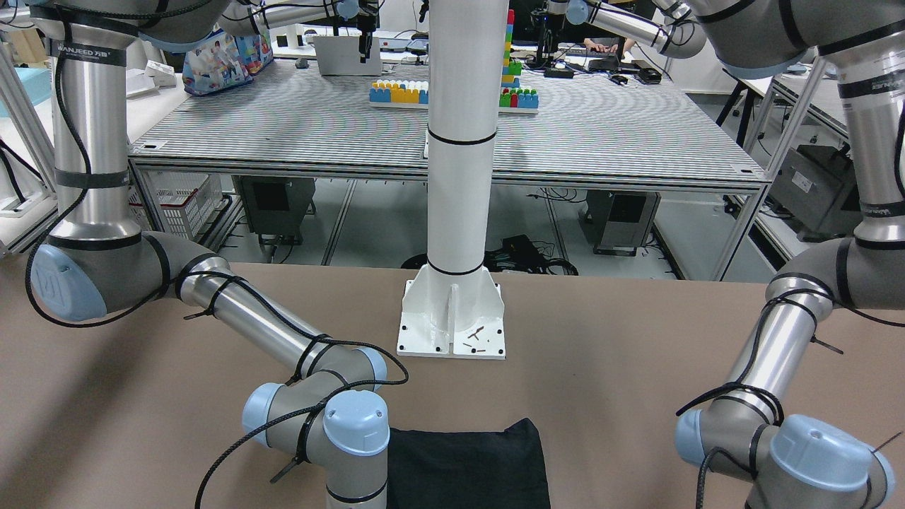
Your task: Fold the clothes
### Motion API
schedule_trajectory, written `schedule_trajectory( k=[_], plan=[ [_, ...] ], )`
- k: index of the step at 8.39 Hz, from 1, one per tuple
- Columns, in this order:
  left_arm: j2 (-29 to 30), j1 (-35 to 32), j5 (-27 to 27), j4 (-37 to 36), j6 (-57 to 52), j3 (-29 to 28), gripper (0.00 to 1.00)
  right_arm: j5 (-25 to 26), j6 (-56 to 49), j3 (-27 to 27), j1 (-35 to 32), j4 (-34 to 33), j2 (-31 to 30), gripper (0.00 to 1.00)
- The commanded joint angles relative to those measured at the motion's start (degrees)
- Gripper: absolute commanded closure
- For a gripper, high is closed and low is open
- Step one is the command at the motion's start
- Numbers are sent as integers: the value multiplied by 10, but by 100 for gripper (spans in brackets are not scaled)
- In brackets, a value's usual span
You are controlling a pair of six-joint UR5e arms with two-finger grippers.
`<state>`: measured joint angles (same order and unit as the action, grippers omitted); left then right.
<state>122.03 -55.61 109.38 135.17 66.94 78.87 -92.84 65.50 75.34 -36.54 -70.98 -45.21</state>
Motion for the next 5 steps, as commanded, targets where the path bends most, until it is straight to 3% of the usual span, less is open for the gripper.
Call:
schedule_trajectory(
  k=[1,5],
  plan=[
    [2,0,0,-1,-1,-4,0,7,0,-32,0,7,0,6],
    [8,3,-6,-1,-1,-13,0,1,-67,-29,-35,3,-4,6]
  ],
)
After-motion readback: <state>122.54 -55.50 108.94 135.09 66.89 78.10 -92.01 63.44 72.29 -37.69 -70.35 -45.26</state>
